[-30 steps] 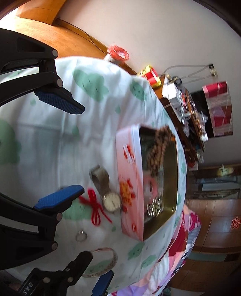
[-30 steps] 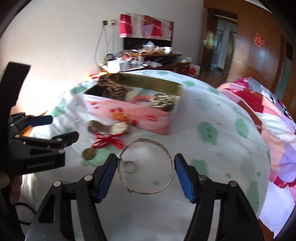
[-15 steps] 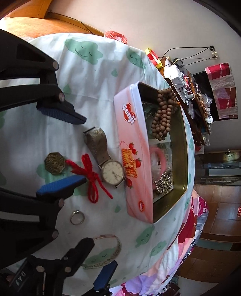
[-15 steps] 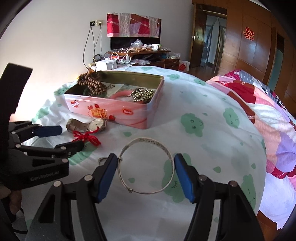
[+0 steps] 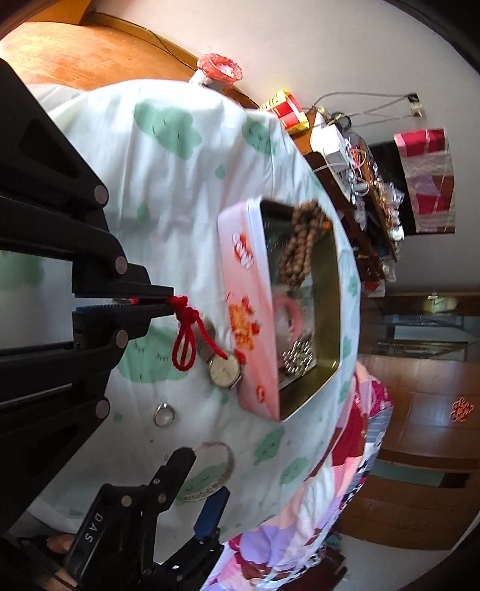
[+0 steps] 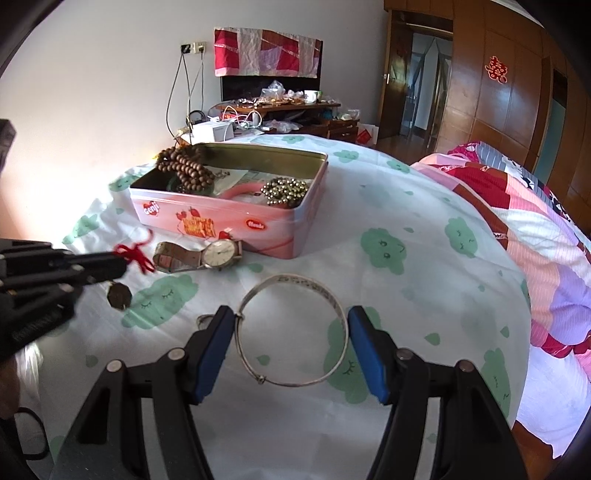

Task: Organize jewelry
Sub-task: 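Grasp the red string knot with the left tool while the right tool grasps the silver bangle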

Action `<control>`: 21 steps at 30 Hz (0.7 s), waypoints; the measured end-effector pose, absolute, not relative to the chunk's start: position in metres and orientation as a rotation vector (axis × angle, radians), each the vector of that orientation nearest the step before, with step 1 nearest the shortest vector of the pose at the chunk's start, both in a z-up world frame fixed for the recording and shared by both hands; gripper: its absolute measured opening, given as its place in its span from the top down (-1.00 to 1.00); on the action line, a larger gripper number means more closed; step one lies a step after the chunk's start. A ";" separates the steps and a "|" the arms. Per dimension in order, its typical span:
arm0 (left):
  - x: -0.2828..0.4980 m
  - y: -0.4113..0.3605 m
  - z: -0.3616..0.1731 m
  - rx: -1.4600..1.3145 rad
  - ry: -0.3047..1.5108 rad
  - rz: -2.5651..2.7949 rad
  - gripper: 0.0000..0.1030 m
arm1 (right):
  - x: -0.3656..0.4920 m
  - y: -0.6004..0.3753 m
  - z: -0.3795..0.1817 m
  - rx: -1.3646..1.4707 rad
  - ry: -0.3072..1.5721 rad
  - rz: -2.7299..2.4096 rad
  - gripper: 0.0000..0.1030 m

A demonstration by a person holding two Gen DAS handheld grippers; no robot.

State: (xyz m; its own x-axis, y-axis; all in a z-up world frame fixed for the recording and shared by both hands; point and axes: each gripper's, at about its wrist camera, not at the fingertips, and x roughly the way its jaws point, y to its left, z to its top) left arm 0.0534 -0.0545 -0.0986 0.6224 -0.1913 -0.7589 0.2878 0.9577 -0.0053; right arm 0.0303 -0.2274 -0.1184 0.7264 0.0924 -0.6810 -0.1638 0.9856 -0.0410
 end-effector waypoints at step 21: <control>0.063 -0.029 -0.069 0.084 0.795 -0.229 0.98 | 0.030 -0.228 -0.097 -0.100 0.692 0.168 -0.28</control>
State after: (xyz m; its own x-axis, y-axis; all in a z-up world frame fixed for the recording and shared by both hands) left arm 0.0631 -0.0295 -0.0694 0.6771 -0.1718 -0.7156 0.2350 0.9719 -0.0110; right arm 0.0296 -0.2279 -0.0974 0.7570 0.1210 -0.6421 -0.1872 0.9817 -0.0357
